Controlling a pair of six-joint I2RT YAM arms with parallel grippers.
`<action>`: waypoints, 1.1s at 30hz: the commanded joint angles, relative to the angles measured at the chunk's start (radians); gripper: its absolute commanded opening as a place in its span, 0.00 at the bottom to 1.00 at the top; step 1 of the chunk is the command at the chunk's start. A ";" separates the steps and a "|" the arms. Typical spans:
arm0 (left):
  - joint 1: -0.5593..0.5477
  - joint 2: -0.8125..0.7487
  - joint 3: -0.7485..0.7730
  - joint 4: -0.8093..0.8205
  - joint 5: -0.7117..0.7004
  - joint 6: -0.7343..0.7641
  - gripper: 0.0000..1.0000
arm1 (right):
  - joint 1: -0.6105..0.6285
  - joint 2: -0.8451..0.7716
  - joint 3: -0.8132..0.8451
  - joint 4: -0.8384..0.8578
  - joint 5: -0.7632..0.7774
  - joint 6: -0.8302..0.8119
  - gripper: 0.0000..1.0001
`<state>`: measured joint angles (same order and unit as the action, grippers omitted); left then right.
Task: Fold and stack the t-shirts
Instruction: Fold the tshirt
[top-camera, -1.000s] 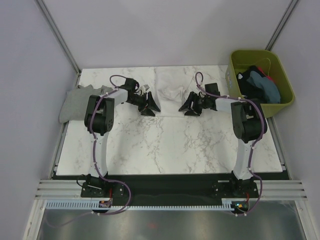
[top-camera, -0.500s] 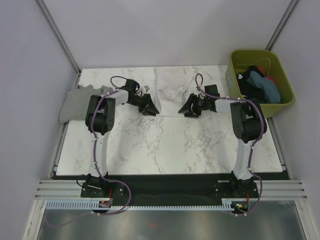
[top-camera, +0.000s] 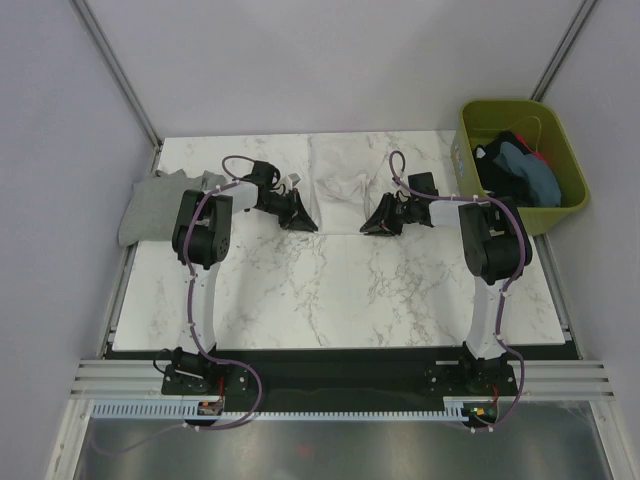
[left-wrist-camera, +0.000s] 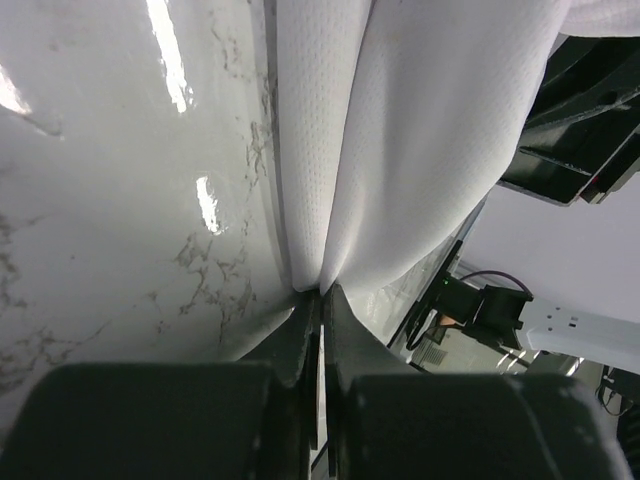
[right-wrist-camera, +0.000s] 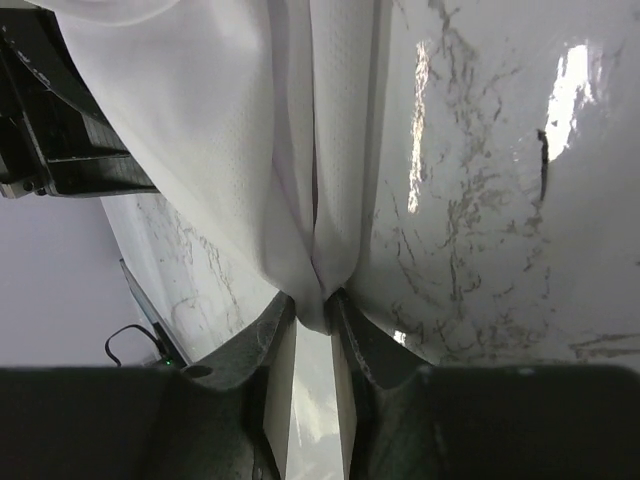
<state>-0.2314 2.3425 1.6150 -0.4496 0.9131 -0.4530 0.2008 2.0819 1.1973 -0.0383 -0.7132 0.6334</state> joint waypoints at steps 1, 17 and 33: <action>-0.006 -0.032 -0.032 0.006 -0.013 -0.012 0.02 | 0.009 0.037 0.034 0.014 0.035 -0.041 0.28; -0.014 -0.457 -0.193 -0.038 0.009 -0.006 0.02 | 0.002 -0.331 -0.062 -0.070 -0.020 0.000 0.00; -0.043 -0.638 -0.288 -0.038 0.009 -0.006 0.02 | 0.002 -0.453 -0.048 -0.115 -0.009 0.002 0.00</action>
<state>-0.2863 1.7123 1.2976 -0.4843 0.9096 -0.4534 0.2058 1.5951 1.0931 -0.1791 -0.7280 0.6254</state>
